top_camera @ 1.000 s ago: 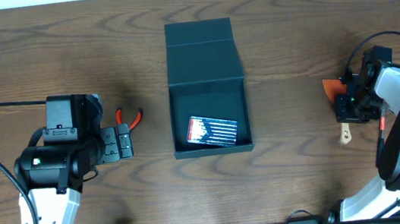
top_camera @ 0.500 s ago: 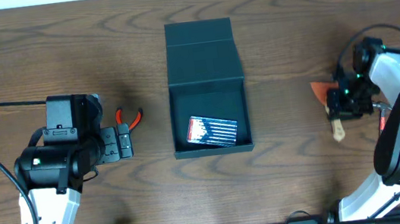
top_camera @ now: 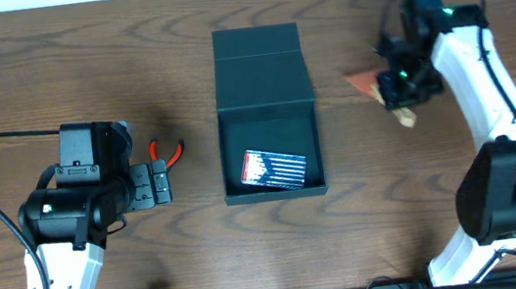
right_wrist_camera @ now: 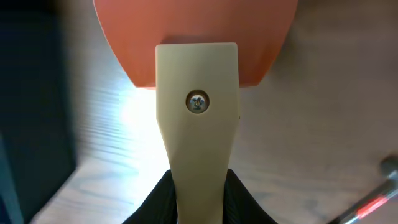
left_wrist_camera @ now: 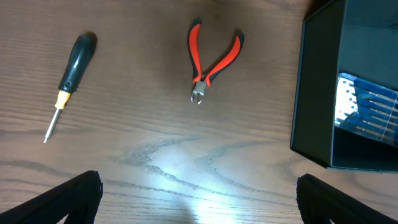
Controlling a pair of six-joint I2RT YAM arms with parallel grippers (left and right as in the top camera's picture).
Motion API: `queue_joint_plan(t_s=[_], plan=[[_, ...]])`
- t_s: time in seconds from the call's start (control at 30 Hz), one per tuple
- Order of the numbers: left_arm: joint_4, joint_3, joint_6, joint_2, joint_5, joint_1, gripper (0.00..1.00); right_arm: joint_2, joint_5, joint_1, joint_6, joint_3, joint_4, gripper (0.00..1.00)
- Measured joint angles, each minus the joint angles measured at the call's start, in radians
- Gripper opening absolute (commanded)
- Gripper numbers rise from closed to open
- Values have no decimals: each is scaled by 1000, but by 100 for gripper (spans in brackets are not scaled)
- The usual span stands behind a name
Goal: Pack container
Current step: 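Carry the scraper with right gripper and lower it into the box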
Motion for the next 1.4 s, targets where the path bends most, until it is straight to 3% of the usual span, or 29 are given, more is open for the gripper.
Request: queue_joint_plan(t_s=[0.33, 0.67, 1.03, 1.4], plan=[[0, 0, 0, 0, 0, 0, 98, -2, 0, 278, -59, 248, -22, 1], [1, 0, 0, 0, 0, 0, 98, -6, -65, 545, -448, 187, -108, 1], [0, 0, 0, 0, 0, 0, 98, -6, -67, 550, -553, -129, 100, 1], [0, 0, 0, 0, 0, 0, 98, -6, -68, 548, -549, -164, 200, 1]])
